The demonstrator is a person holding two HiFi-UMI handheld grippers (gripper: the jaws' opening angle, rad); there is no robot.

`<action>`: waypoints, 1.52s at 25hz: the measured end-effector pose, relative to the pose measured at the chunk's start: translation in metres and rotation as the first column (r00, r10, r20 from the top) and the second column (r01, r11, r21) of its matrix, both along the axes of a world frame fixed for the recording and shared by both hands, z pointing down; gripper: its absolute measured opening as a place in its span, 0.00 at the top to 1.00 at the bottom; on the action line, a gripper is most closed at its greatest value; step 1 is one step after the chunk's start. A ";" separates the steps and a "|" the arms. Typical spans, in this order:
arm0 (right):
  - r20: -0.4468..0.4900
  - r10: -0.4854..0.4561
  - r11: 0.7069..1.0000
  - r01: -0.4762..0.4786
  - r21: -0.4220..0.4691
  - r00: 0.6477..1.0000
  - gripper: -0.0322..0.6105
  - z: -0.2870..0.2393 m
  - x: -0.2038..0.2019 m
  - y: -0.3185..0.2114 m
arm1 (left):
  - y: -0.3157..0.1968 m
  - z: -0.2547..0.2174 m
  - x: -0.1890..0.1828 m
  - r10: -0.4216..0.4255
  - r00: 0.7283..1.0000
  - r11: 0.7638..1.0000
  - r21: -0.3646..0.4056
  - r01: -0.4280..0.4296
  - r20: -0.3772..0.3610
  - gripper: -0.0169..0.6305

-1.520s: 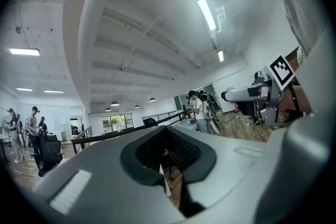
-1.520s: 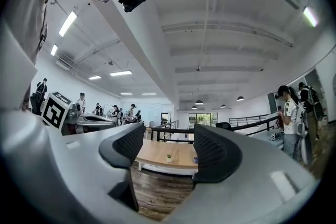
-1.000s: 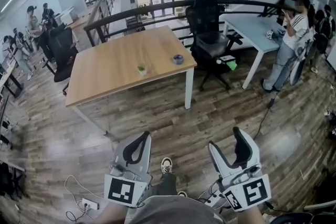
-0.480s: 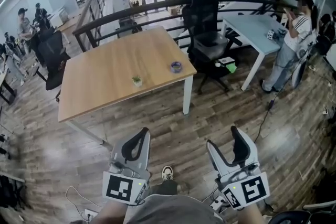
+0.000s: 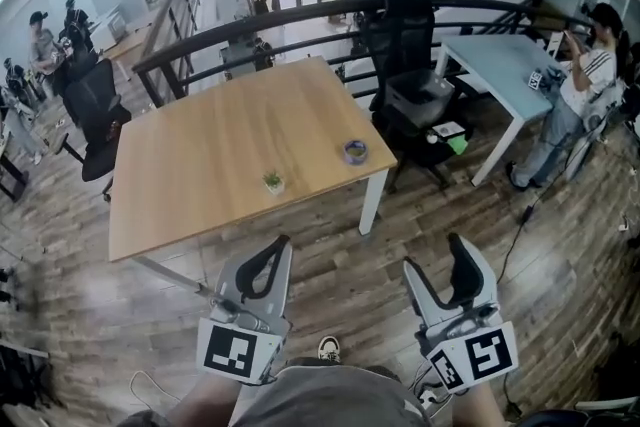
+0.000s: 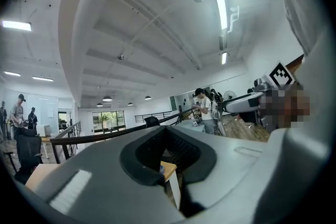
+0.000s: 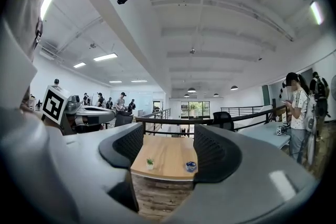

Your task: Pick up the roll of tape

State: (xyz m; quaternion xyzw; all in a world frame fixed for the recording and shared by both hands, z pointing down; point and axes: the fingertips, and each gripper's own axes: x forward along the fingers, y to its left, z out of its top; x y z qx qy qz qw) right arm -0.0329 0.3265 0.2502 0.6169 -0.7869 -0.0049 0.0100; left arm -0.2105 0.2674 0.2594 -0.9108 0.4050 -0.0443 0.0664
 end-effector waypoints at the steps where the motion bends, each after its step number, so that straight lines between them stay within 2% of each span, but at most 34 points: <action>1: 0.004 0.000 1.000 0.000 0.001 1.000 0.50 0.000 -0.002 -0.012 | -0.012 0.000 -0.001 0.002 1.000 1.000 0.001 -0.002 0.002 0.97; 8: 0.003 -0.006 1.000 0.006 -0.016 1.000 0.50 0.010 -0.009 -0.076 | -0.074 0.010 -0.010 -0.002 1.000 1.000 -0.012 0.001 -0.019 0.97; 14: -0.008 -0.005 1.000 0.005 -0.031 1.000 0.50 0.019 0.004 -0.122 | -0.119 0.018 -0.002 -0.015 1.000 1.000 -0.019 0.015 -0.027 0.97; 18: 0.004 -0.017 0.999 0.017 -0.037 1.000 0.50 0.026 0.022 -0.158 | -0.150 0.026 0.017 -0.019 1.000 0.999 -0.031 0.019 -0.021 0.97; 22: 0.010 -0.034 0.998 0.035 -0.052 0.999 0.51 0.037 0.043 -0.204 | -0.196 0.032 0.031 -0.058 0.998 0.997 -0.043 0.058 0.007 0.97; 30: 0.001 -0.108 0.989 0.108 -0.099 0.994 0.51 0.045 0.099 -0.313 | -0.302 0.019 0.087 -0.122 0.992 0.992 0.019 0.122 0.010 0.97; 38: -0.004 -0.194 0.976 0.193 -0.101 0.981 0.51 0.049 0.147 -0.407 | -0.385 0.017 0.139 -0.187 0.982 0.982 0.039 0.185 0.037 0.97</action>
